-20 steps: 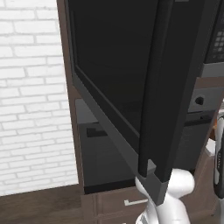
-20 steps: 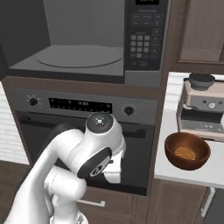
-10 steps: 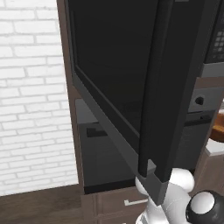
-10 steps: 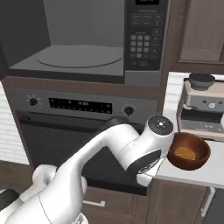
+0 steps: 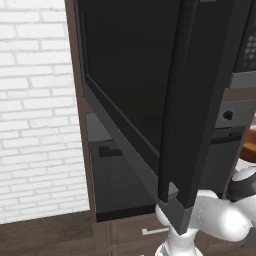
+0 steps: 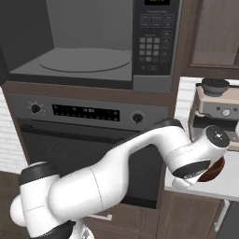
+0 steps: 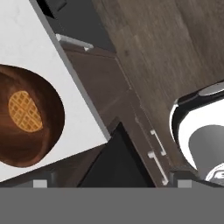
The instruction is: Open the microwave, place the bowl with waffle inside the microwave, then close the microwave door and turn it on.
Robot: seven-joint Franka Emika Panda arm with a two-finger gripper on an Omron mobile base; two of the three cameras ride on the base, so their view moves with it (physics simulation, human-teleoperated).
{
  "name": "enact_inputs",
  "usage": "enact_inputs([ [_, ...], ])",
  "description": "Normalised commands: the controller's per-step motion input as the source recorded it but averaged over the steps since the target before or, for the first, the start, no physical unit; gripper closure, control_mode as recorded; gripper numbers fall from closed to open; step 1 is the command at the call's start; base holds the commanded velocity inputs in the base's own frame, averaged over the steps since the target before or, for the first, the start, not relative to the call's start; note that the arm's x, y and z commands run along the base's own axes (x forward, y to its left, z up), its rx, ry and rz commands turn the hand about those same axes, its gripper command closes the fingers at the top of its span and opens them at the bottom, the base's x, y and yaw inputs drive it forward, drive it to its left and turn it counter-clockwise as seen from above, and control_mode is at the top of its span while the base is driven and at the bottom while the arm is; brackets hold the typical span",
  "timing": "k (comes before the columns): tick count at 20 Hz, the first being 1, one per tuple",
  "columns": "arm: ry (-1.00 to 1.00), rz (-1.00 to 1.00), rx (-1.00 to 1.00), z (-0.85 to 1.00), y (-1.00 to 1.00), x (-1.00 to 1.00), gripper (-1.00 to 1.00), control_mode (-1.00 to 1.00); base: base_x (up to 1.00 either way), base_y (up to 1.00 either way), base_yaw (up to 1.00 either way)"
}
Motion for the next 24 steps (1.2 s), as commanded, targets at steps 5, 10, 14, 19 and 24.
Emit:
enact_inputs([
  [5,-0.16,0.11,0.0,-0.57,-0.23,0.73,-1.0,-1.0,0.0,0.0,0.0],
  [10,-0.25,0.22,-0.04,-0.78,-0.02,0.64,-1.0,-1.0,0.0,0.0,0.0],
  [14,-0.17,0.14,-0.1,-0.63,-0.15,0.47,-1.0,-1.0,0.0,0.0,0.0],
  [19,-0.06,0.03,-0.1,-0.16,-0.29,0.47,-1.0,-1.0,0.0,0.0,0.0],
  [24,0.0,0.0,-0.06,-0.2,-0.4,0.44,-1.0,-1.0,0.0,0.0,0.0],
])
